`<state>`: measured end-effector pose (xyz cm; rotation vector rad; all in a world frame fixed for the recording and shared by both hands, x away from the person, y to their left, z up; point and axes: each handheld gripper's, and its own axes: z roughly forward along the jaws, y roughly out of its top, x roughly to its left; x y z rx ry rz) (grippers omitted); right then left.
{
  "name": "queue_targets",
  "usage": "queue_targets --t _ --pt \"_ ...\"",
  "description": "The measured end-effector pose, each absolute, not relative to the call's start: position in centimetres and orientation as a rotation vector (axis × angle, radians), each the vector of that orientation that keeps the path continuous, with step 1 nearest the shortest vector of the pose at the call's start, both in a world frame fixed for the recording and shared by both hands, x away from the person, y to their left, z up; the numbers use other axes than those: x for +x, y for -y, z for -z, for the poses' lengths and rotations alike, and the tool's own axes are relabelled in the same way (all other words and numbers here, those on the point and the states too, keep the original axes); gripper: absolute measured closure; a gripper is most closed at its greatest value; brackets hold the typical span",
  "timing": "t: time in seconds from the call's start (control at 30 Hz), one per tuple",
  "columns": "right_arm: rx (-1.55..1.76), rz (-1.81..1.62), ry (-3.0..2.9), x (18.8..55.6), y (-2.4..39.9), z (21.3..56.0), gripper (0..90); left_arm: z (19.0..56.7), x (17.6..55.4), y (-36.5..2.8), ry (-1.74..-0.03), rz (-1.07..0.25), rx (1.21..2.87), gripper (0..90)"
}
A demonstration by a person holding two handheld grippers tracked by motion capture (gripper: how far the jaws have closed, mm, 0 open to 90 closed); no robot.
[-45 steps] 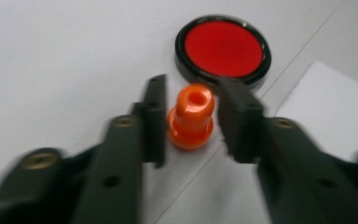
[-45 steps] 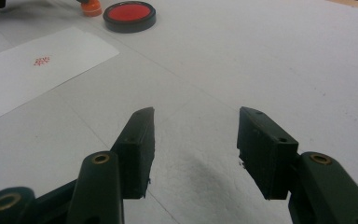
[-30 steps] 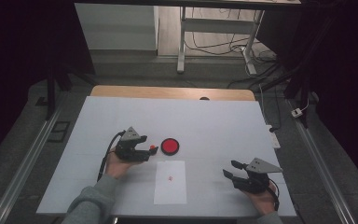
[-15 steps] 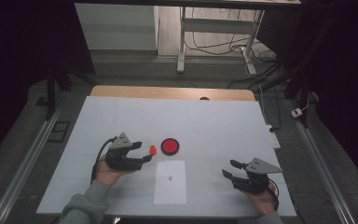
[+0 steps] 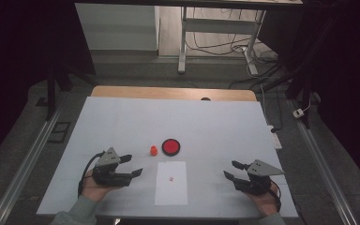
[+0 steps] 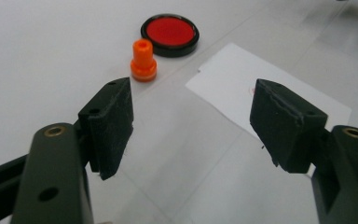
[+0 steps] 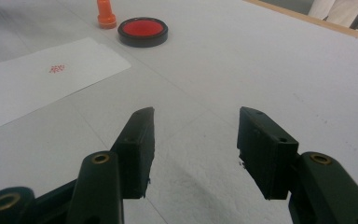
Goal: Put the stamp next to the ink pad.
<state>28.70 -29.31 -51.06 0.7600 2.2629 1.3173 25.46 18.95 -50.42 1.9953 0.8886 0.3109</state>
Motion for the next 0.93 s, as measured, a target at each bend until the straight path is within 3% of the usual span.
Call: queue_targets --t 0.93 --pt "0.751 -1.302 -2.264 28.8 29.4 51.1 46.1 51.2 24.0 -21.1 -0.944 -0.328 1.992 30.1"
